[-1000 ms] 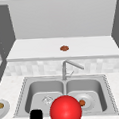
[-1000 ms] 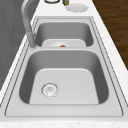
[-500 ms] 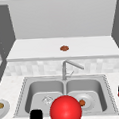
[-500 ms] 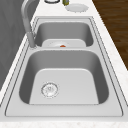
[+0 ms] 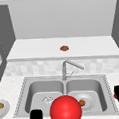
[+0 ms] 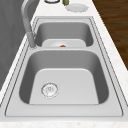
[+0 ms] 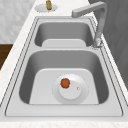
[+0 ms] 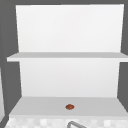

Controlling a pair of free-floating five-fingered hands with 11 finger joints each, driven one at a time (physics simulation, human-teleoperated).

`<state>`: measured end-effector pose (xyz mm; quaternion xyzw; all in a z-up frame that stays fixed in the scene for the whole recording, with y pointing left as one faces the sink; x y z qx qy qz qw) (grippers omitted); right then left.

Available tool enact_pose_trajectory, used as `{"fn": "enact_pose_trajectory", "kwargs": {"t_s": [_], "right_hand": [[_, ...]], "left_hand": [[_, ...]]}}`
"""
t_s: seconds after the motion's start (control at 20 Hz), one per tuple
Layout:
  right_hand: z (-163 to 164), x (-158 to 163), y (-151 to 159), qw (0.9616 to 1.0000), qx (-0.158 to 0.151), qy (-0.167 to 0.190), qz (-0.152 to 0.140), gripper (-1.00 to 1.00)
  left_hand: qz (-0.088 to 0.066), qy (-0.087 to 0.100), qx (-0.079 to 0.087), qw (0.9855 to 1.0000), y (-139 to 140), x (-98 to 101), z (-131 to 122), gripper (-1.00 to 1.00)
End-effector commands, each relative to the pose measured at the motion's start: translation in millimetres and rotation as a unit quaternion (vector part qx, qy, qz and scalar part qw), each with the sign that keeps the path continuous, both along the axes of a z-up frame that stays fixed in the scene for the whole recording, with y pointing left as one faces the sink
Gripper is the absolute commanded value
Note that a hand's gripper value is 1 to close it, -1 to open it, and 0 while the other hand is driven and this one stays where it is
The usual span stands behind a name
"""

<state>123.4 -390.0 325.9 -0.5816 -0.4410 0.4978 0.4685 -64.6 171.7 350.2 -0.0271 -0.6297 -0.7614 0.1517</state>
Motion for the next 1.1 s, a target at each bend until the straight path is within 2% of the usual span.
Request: {"fn": "enact_pose_trajectory", "kwargs": {"t_s": [0.0,0.6,1.05], "right_hand": [[23.8,-15.1,21.7,0.9999,-0.010,0.005,0.008,1.00],[104.1,-54.1,90.9,0.9998,-0.016,0.007,0.009,1.00],[169.1,-81.3,124.3,0.9998,-0.013,0.007,0.009,1.00]], "left_hand": [[0.000,0.000,0.000,1.0000,0.0,0.0,0.0,0.00],[0.000,0.000,0.000,1.0000,0.0,0.0,0.0,0.00],[0.000,0.000,0.000,1.0000,0.0,0.0,0.0,0.00]]}}
